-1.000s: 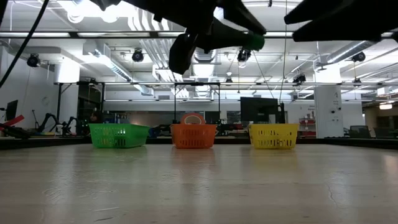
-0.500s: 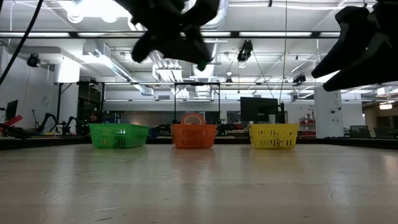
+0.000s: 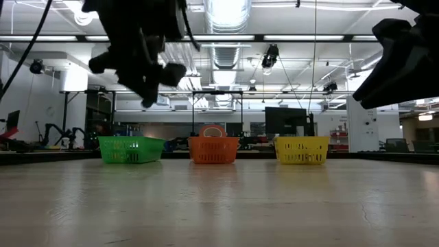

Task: Pick and place Stapler, Stapler remover, tape
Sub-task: Put the green stapler into the green bin, then return to Home Position

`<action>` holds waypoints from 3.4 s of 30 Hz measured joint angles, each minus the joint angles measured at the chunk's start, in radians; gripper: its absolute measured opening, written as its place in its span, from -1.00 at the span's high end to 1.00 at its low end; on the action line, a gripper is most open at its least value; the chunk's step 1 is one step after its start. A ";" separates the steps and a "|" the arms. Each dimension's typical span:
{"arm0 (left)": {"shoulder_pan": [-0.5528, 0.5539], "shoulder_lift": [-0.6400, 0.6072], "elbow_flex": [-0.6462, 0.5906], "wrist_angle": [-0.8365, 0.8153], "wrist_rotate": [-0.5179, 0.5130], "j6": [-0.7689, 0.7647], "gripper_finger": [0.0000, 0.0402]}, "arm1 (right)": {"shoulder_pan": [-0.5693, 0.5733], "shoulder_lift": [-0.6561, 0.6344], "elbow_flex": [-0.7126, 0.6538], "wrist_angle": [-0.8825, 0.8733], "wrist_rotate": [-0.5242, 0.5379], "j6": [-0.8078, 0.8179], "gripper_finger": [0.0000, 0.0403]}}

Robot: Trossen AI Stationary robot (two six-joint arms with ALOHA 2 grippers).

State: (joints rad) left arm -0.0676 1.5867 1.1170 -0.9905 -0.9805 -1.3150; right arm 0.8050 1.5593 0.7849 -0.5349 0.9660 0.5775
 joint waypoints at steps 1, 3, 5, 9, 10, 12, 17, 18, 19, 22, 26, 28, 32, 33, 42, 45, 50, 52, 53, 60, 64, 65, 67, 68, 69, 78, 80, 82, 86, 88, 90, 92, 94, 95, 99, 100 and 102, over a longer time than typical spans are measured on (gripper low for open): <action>0.028 0.000 -0.013 0.000 0.032 0.010 0.60 | 0.000 0.000 0.000 0.000 -0.005 0.000 0.53; 0.090 0.000 -0.042 0.005 0.105 0.014 0.60 | 0.000 0.000 -0.001 0.000 -0.006 0.000 0.64; 0.150 0.005 -0.068 0.014 0.164 0.039 0.60 | 0.000 0.000 -0.001 0.000 -0.006 0.000 0.73; 0.240 0.005 -0.114 0.058 0.230 0.104 0.60 | -0.001 0.000 -0.002 0.000 -0.006 0.000 0.88; 0.258 0.005 -0.120 0.065 0.251 0.120 0.60 | -0.001 0.000 -0.002 0.000 -0.006 -0.001 0.90; 0.289 0.005 -0.131 0.084 0.288 0.145 0.60 | -0.001 0.000 -0.002 0.001 -0.002 -0.001 0.94; 0.322 0.006 -0.157 0.135 0.311 0.167 0.60 | -0.001 0.000 -0.003 0.001 0.001 -0.001 0.96; 0.326 0.006 -0.159 0.136 0.311 0.168 0.60 | -0.001 0.000 -0.003 0.000 0.001 -0.001 0.96; 0.328 0.006 -0.160 0.137 0.311 0.174 0.60 | 0.000 0.000 -0.003 0.001 0.001 -0.001 0.96; 0.328 0.006 -0.163 0.161 0.314 0.214 0.55 | 0.000 0.000 -0.003 0.001 -0.001 -0.001 0.96; 0.328 0.006 -0.165 0.164 0.345 0.238 0.33 | 0.000 0.000 -0.003 0.001 -0.006 -0.001 0.96; 0.328 0.006 -0.164 0.163 0.356 0.238 0.21 | 0.000 0.000 -0.004 0.001 -0.007 -0.001 0.96; 0.327 -0.001 -0.143 0.163 0.353 0.307 0.08 | 0.000 0.000 -0.004 0.001 -0.007 0.001 0.96; 0.322 -0.005 -0.133 0.164 0.352 0.326 0.08 | -0.001 0.000 -0.004 0.002 -0.007 0.004 0.96; 0.137 -0.018 -0.158 0.956 0.528 0.790 0.42 | -0.073 -0.003 -0.116 0.446 -0.255 -0.215 0.96; 0.066 -0.020 -0.173 1.251 0.673 0.979 0.68 | -0.136 -0.012 -0.202 0.716 -0.429 -0.333 0.96; 0.013 -0.036 -0.176 1.316 0.703 1.054 0.96 | -0.267 -0.127 -0.370 1.019 -0.619 -0.433 0.96; 0.013 -0.036 -0.190 1.303 0.736 1.075 0.97 | -0.333 -0.199 -0.437 1.126 -0.699 -0.456 0.96; 0.014 -0.035 -0.197 1.297 0.769 1.093 0.98 | -0.365 -0.243 -0.471 1.156 -0.735 -0.462 0.96; 0.037 -0.143 -0.311 1.344 0.826 1.107 0.97 | -0.509 -0.582 -0.618 1.124 -0.838 -0.464 0.96; 0.037 -0.252 -0.455 1.454 0.834 1.107 0.98 | -0.529 -0.772 -0.652 0.989 -0.857 -0.508 0.96; 0.037 -0.285 -0.498 1.503 0.841 1.107 0.99 | -0.533 -0.822 -0.662 0.960 -0.856 -0.509 0.96; 0.038 -0.345 -0.589 1.604 0.862 1.121 0.99 | -0.544 -0.897 -0.673 0.936 -0.854 -0.508 0.96; 0.042 -0.369 -0.632 1.651 0.890 1.148 0.98 | -0.549 -0.934 -0.680 0.928 -0.854 -0.509 0.96; 0.043 -0.392 -0.671 1.687 0.913 1.173 0.98 | -0.552 -0.969 -0.689 0.911 -0.855 -0.509 0.96; 0.045 -0.613 -0.925 1.778 0.957 1.137 0.99 | -0.577 -1.185 -0.677 0.761 -0.836 -0.564 0.96; 0.048 -0.661 -0.963 1.796 0.960 1.137 0.98 | -0.578 -1.222 -0.676 0.737 -0.798 -0.576 0.96; 0.048 -0.708 -1.007 1.794 0.940 1.137 0.96 | -0.580 -1.243 -0.679 0.716 -0.779 -0.590 0.96; 0.048 -0.779 -1.075 1.794 0.927 1.096 0.95 | -0.584 -1.252 -0.692 0.703 -0.779 -0.636 0.96; 0.048 -0.821 -1.105 1.793 0.926 1.085 0.95 | -0.596 -1.255 -0.692 0.707 -0.777 -0.638 0.96; 0.048 -0.859 -1.107 1.771 0.918 1.094 0.95 | -0.610 -1.259 -0.692 0.706 -0.775 -0.650 0.96; 0.049 -0.897 -1.108 1.757 0.909 1.108 0.95 | -0.623 -1.270 -0.692 0.689 -0.774 -0.665 0.96; 0.049 -0.927 -1.108 1.755 0.901 1.119 0.96 | -0.633 -1.291 -0.692 0.669 -0.781 -0.669 0.96; 0.049 -0.943 -1.108 1.750 0.901 1.124 0.96 | -0.638 -1.304 -0.692 0.658 -0.800 -0.675 0.96; 0.049 -0.975 -1.108 1.718 0.901 1.108 0.98 | -0.640 -1.350 -0.707 0.590 -0.900 -0.686 0.96; 0.049 -0.978 -1.108 1.713 0.900 1.087 0.98 | -0.640 -1.358 -0.714 0.577 -0.902 -0.675 0.96; 0.049 -0.978 -1.108 1.715 0.889 1.030 0.96 | -0.640 -1.377 -0.723 0.569 -0.885 -0.657 0.96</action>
State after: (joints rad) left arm -0.0185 0.6086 0.0086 0.7243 -0.0916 -0.2851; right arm 0.1653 0.1826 0.0620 0.0342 0.0807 -0.0790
